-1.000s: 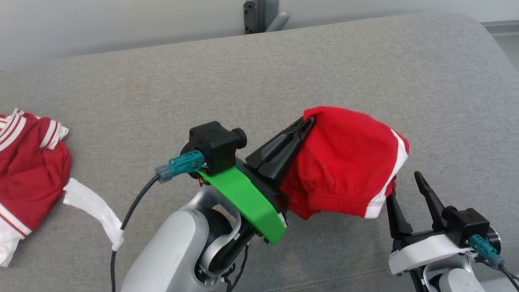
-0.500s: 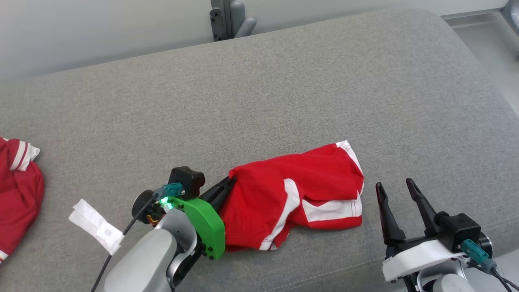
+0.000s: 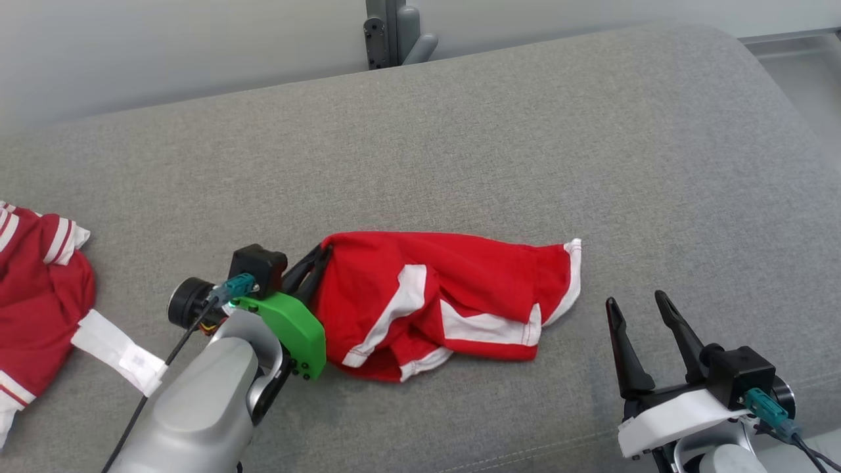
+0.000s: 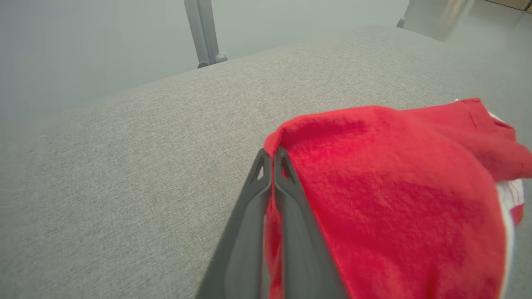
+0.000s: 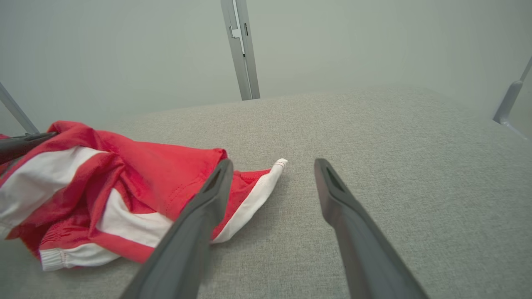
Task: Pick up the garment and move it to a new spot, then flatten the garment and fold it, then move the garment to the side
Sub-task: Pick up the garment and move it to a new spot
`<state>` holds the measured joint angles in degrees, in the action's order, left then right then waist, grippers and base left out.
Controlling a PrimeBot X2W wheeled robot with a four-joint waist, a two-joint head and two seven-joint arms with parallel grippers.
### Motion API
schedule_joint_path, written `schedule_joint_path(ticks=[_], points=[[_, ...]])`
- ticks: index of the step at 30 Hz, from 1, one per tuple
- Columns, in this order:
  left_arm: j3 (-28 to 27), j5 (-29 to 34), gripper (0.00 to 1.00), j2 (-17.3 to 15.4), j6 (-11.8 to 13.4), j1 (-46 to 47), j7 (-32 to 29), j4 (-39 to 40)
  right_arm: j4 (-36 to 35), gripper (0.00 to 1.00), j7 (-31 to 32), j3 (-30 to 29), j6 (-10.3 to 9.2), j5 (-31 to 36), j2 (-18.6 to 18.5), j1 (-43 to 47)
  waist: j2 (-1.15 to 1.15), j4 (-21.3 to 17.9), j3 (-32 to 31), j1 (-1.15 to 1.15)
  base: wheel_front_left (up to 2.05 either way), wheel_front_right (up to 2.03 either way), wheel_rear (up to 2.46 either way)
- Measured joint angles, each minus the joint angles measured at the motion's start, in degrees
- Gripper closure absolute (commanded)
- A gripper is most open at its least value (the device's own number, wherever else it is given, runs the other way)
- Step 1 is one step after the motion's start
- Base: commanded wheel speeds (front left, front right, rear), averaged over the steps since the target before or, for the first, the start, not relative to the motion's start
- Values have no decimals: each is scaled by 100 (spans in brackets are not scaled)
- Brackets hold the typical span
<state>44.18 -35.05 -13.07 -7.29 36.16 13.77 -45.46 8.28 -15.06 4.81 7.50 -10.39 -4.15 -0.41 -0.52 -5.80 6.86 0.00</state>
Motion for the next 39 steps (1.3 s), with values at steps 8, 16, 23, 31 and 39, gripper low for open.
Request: schedule_joint_path(ticks=[8, 16, 23, 31, 39], points=[[-54, 31, 75, 205, 43, 57, 100, -721, 24, 0, 0, 57, 0, 1, -3, 1, 0, 14, -105, 0, 0, 0, 0], [-236, -123, 0, 299, 36, 41, 120, -995, 19, 0, 0, 13, 0, 0, -20, 35, 0, 0, -113, 0, 0, 0, 0], [-917, -20, 0, 80, 328, -321, 136, 134, -88, 0, 0, -208, 0, 44, -109, 135, 0, 37, -201, 0, 0, 0, 0], [-1735, 457, 0, -222, 835, -1631, 136, 1801, -415, 0, 0, -609, 0, 119, -357, 305, 0, 270, -409, 0, 0, 0, 0], [-2259, 922, 0, -364, 1126, -2806, 136, 2669, -527, 0, 0, -698, 0, 200, -481, 388, 0, 676, -570, 0, 0, 0, 0]])
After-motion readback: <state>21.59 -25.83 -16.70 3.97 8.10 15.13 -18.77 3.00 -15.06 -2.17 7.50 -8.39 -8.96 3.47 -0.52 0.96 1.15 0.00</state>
